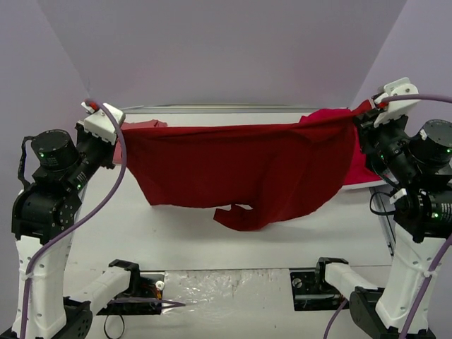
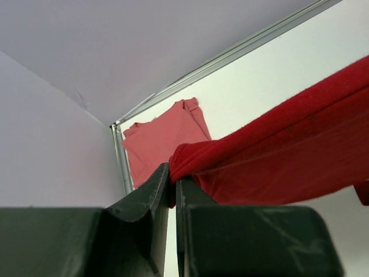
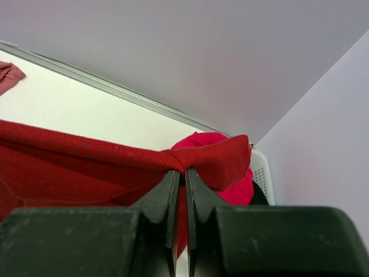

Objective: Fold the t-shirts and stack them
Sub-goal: Flatten out the tshirt

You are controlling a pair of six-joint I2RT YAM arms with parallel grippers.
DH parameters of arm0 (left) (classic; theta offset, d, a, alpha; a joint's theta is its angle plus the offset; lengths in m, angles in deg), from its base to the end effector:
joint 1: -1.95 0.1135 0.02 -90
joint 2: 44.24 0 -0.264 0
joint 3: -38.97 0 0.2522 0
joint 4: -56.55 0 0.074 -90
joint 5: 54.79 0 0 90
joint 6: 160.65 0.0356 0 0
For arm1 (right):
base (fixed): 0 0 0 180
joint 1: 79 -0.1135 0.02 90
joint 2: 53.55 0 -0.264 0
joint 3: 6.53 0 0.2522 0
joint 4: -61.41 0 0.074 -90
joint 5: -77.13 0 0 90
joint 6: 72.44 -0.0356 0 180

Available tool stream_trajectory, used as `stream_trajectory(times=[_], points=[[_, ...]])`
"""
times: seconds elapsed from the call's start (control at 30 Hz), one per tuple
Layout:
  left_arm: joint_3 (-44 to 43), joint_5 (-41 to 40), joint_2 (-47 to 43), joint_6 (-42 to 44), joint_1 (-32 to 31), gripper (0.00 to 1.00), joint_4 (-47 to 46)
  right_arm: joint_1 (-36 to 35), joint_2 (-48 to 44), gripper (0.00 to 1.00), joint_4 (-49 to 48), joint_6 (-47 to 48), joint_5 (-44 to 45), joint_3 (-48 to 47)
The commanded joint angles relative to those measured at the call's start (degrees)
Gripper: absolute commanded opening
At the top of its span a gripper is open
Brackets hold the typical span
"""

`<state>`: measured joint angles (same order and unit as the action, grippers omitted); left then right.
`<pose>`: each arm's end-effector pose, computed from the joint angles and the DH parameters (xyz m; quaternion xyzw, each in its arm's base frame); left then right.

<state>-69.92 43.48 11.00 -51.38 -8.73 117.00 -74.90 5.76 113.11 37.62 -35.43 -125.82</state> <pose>0.1243 -0.0286 0.5206 0.2390 0.7082 -0.0042 0.6644 0.1179 0.0052 0.5743 -0.2356 0.6148 -0.0301 0.7521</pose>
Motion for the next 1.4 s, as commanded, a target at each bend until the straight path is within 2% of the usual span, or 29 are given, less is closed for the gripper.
stream_trajectory(times=[0.0,0.13,0.27,0.33,0.37,0.5,0.53,0.57,0.63,0.73,0.8,0.9,0.93,0.97,1.03,1.07,1.1,1.13,1.17,1.2,1.23,1.27,1.3,1.33,1.37], points=[[-1.38,-1.15,1.87,-5.29,1.27,0.02,-0.72,0.91,5.02,0.0,-4.88,-3.44,2.79,1.46],[0.56,-3.26,7.76,-5.82,1.27,0.02,-3.54,0.74,15.62,0.0,-6.73,-3.79,2.27,2.88],[0.04,-3.62,19.51,-6.08,2.67,0.02,-8.11,0.47,28.03,0.0,-8.84,-4.06,2.0,-1.5],[-3.9,-3.0,24.89,-6.7,3.82,0.02,-9.43,-0.14,35.82,0.0,-8.75,-4.15,2.09,-8.43],[-5.83,-2.83,30.39,-7.22,4.0,0.02,-9.52,-0.32,38.23,0.0,-8.75,-4.06,2.26,-10.81],[-22.6,-2.04,43.7,-9.5,4.35,0.02,-4.54,-2.16,49.04,0.0,-6.48,-3.53,5.77,-27.84],[-31.86,-0.55,45.55,-10.29,4.44,0.02,-3.12,-2.43,52.02,0.0,-5.6,-3.7,6.65,-31.97],[-36.13,-0.02,47.83,-11.69,4.35,0.02,-1.89,-2.86,52.31,0.0,-5.07,-4.05,6.92,-37.67],[-45.09,1.04,48.12,-13.89,4.26,0.02,0.23,-3.74,48.47,0.0,-7.17,-3.45,9.8,-37.81],[-49.61,1.05,42.17,-13.03,4.26,0.02,0.24,-5.06,41.01,0.0,-8.31,-3.53,10.26,-38.34],[-49.45,0.78,38.73,-11.8,4.35,0.02,0.58,-4.63,36.6,0.0,-9.45,-3.44,11.4,-35.98],[-40.7,2.27,29.95,-8.82,4.35,0.02,0.94,-4.36,25.55,0.0,-9.37,-2.13,11.49,-26.6],[-36.31,3.23,24.01,-6.37,4.35,0.02,0.59,-4.36,23.24,0.0,-9.37,-1.69,11.15,-22.74],[-25.65,5.07,21.08,-3.56,4.26,0.02,-1.07,-4.36,18.26,0.0,-9.28,-1.08,10.36,-14.34],[-15.22,7.45,12.57,-0.4,4.35,0.02,-1.35,-4.36,13.23,0.0,-8.67,0.06,9.48,-5.08],[-6.9,9.98,10.61,1.11,4.26,0.02,1.26,-4.36,10.5,0.0,-7.1,0.6,8.95,-0.51],[-2.91,11.05,8.76,2.86,4.26,0.03,2.94,-4.36,5.34,0.0,-6.39,0.95,9.29,8.15],[1.57,12.02,5.26,6.1,4.26,0.05,5.75,-4.36,2.68,0.0,-5.68,1.47,9.73,12.33],[9.88,13.51,3.83,8.57,4.26,0.1,7.86,-4.36,0.13,0.0,-3.94,1.65,10.17,16.29],[13.88,16.57,2.51,11.29,4.09,0.27,9.88,-4.36,-4.94,0.0,-2.96,1.74,10.7,23.2],[17.75,17.12,0.76,14.45,4.09,0.29,11.21,-4.36,-6.99,0.0,-1.73,2.61,10.7,25.88],[21.09,18.0,0.31,16.75,3.91,0.29,14.35,-4.36,-9.01,0.06,0.89,2.71,11.05,28.17],[26.78,19.22,0.04,18.51,3.74,0.33,15.69,-4.45,-11.91,0.26,2.39,3.06,11.49,29.76],[28.93,20.02,-0.05,21.75,3.73,0.72,18.49,-2.36,-12.63,0.6,5.89,4.11,10.88,31.17],[30.34,21.07,0.13,24.21,3.73,0.76,20.0,-1.47,-13.16,0.6,6.27,5.33,11.23,31.62]])
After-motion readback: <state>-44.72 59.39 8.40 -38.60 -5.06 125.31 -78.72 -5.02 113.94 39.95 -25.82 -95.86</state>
